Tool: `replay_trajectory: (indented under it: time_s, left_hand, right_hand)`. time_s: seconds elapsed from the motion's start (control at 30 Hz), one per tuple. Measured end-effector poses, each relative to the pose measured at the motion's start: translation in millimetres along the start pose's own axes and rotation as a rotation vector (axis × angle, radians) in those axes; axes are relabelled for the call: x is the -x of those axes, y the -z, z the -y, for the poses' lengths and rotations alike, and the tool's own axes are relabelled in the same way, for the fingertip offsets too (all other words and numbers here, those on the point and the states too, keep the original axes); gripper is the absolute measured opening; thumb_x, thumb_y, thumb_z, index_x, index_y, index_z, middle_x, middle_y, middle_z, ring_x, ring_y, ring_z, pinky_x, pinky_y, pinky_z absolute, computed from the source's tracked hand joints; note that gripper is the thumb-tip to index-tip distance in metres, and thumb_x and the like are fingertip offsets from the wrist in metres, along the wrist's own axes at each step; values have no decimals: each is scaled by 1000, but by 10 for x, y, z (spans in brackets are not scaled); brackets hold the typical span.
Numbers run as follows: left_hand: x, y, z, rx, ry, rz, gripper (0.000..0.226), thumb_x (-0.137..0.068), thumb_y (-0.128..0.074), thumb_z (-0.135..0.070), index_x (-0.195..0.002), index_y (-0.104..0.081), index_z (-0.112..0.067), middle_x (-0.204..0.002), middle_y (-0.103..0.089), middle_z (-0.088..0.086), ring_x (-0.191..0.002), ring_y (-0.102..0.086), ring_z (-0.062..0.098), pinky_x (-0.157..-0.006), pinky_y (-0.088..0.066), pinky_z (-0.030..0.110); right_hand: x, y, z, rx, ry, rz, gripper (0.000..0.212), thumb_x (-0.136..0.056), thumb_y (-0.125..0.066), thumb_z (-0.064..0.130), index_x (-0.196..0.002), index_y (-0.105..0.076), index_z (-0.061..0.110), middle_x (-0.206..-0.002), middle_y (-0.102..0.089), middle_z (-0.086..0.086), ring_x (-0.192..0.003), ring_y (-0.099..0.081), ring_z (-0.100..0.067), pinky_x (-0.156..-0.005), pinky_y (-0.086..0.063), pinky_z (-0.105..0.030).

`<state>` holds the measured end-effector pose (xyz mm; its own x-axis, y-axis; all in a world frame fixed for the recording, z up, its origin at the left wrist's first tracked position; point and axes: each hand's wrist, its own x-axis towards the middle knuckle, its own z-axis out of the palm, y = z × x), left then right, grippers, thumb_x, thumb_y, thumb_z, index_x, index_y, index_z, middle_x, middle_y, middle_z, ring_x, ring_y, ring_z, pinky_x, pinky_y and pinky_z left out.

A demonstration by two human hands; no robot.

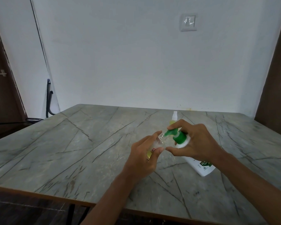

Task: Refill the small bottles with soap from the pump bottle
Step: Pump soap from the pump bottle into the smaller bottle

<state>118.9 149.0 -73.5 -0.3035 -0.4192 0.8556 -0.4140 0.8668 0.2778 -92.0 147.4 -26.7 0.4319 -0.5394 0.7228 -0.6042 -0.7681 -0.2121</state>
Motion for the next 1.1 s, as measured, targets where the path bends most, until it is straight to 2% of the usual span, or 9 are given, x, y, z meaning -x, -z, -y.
replay_trajectory:
  time_s: [0.1,0.17,0.33,0.43,0.57,0.77,0.9,1.0,1.1]
  left_hand:
    - [3,1,9,0,0,1,46,-91,-63,-21,-131,-53,-1,-106,-68,9,-89,-63,9,-72,-54,17]
    - [2,8,5,-3,13,-8,46,-91,-62,-21,-131,-53,0,-107,-68,8,-91,-61,5,-75,-51,11]
    - [-9,13,-5,-6,40,-28,45,-91,-61,-22,-129,-54,2,-107,-68,9,-92,-58,0,-77,-46,5]
    - [-12,14,-6,7,39,-27,44,-91,-62,-20,-130,-53,1,-105,-67,7,-89,-59,1,-75,-47,7]
    - [-10,16,5,14,18,-26,44,-91,-62,-18,-129,-53,2,-105,-68,8,-88,-61,3,-75,-48,8]
    - [7,4,27,-4,-4,-1,43,-91,-63,-18,-129,-54,1,-104,-68,10,-86,-62,8,-69,-51,12]
    - [11,-1,22,-10,-11,12,44,-91,-62,-18,-128,-54,4,-103,-68,10,-84,-61,7,-68,-51,13]
    - [4,6,8,-10,20,-2,44,-92,-61,-20,-129,-54,1,-104,-67,8,-85,-58,0,-70,-46,6]
    - [-2,6,5,9,56,-29,44,-92,-61,-21,-130,-53,-1,-106,-66,4,-89,-56,-8,-73,-45,5]
  right_hand:
    - [1,-3,-7,24,-16,10,57,-67,-73,67,-114,-49,47,-84,-71,10,-64,-66,-12,-60,-56,-32]
    - [10,-4,-2,66,-16,33,62,-67,-71,69,-120,-45,49,-89,-72,10,-68,-67,-14,-63,-57,-32]
    - [13,6,33,136,5,58,74,-69,-67,71,-133,-37,52,-102,-67,22,-75,-67,-8,-70,-58,-22]
    - [8,7,27,128,21,43,67,-69,-70,69,-127,-42,50,-100,-67,22,-75,-67,-5,-68,-57,-23]
    - [-17,-1,22,90,16,53,63,-69,-70,70,-121,-36,57,-94,-71,12,-71,-68,-14,-65,-57,-30]
    - [-16,7,27,4,0,23,54,-68,-75,62,-113,-52,44,-82,-70,12,-63,-65,-11,-59,-55,-31]
    - [-12,1,17,7,-5,11,52,-68,-74,63,-111,-52,44,-77,-70,10,-61,-64,-12,-57,-54,-31]
    - [-2,6,29,69,-9,26,57,-68,-71,67,-117,-46,52,-85,-71,12,-66,-66,-10,-61,-55,-30]
    - [11,-7,34,124,5,39,66,-70,-69,68,-128,-42,49,-97,-70,18,-74,-67,-9,-67,-57,-27]
